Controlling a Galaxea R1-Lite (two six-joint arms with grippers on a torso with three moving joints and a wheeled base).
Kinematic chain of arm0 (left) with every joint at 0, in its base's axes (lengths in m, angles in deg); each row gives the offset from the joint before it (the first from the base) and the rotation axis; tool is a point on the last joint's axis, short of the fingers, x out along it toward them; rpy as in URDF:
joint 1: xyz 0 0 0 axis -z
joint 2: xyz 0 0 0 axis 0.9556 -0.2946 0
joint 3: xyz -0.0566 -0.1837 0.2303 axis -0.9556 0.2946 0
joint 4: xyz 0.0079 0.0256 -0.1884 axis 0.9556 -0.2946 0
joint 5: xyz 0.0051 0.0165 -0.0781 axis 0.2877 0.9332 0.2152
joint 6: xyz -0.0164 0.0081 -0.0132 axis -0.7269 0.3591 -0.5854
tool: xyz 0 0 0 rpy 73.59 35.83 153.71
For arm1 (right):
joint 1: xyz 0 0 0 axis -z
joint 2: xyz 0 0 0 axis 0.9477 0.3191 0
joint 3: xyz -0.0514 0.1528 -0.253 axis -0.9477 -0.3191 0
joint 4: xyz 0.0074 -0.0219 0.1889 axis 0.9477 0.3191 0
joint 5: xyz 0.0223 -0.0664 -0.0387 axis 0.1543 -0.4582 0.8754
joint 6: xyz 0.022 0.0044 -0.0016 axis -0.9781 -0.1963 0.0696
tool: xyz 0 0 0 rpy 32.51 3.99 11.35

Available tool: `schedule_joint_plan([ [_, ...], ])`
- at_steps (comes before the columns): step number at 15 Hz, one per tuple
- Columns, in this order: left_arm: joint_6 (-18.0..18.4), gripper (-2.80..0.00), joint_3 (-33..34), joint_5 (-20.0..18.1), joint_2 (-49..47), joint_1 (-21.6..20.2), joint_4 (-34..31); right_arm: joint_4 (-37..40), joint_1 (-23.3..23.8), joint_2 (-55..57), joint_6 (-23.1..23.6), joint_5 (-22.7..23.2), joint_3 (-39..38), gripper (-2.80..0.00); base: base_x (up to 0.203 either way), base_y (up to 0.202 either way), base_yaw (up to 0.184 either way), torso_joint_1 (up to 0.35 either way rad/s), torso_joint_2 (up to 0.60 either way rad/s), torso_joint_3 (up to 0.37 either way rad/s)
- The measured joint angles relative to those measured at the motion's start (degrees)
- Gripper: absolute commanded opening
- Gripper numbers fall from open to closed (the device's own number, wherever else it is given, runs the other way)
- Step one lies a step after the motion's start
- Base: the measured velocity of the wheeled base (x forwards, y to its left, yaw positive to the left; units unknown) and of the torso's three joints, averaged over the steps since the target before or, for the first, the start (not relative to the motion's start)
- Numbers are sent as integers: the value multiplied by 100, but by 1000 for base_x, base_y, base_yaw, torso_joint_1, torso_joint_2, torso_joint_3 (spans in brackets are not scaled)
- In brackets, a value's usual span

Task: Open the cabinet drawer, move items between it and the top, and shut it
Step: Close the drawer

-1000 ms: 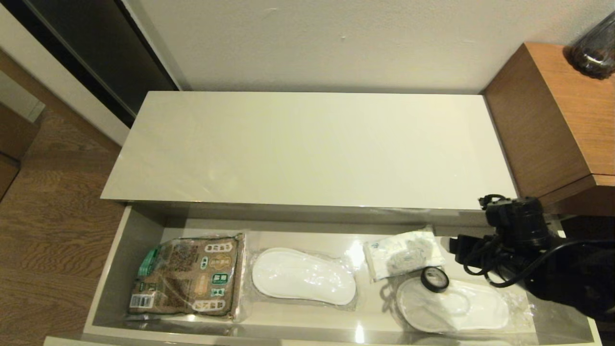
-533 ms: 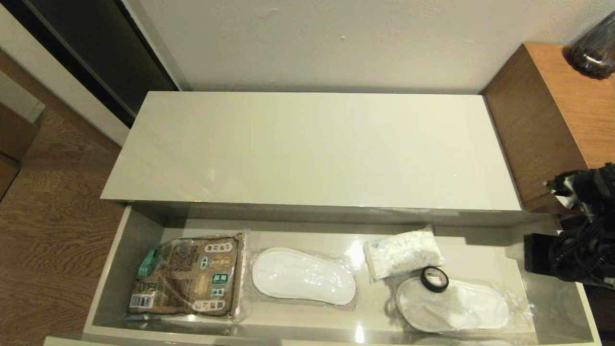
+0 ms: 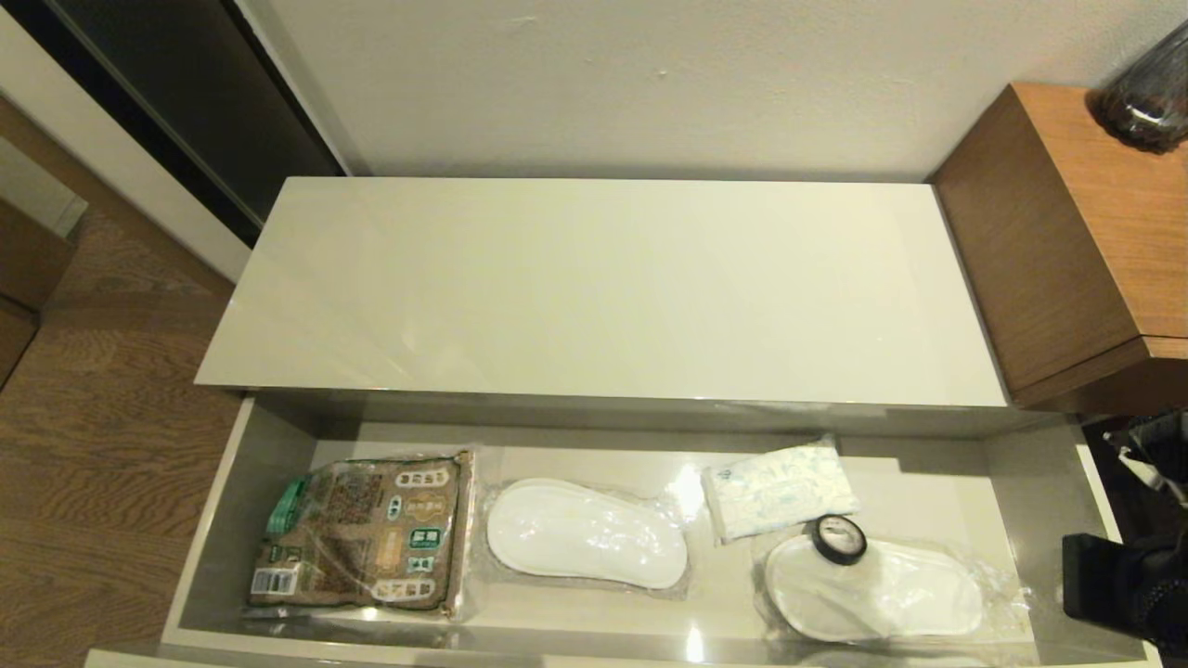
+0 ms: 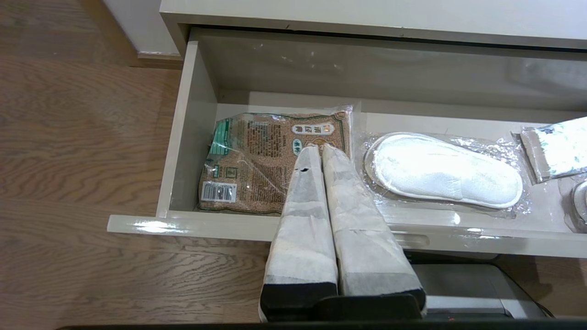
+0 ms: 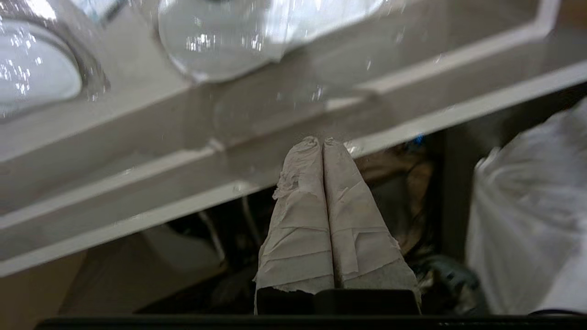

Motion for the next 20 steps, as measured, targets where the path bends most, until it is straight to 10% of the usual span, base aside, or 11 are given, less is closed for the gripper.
schedule_joint_plan([
  [20, -1, -280, 0, 2, 0, 9, -2, -4808, -238, 2537, -464, 727, -2961, -280, 0, 0, 0, 0, 0, 0],
])
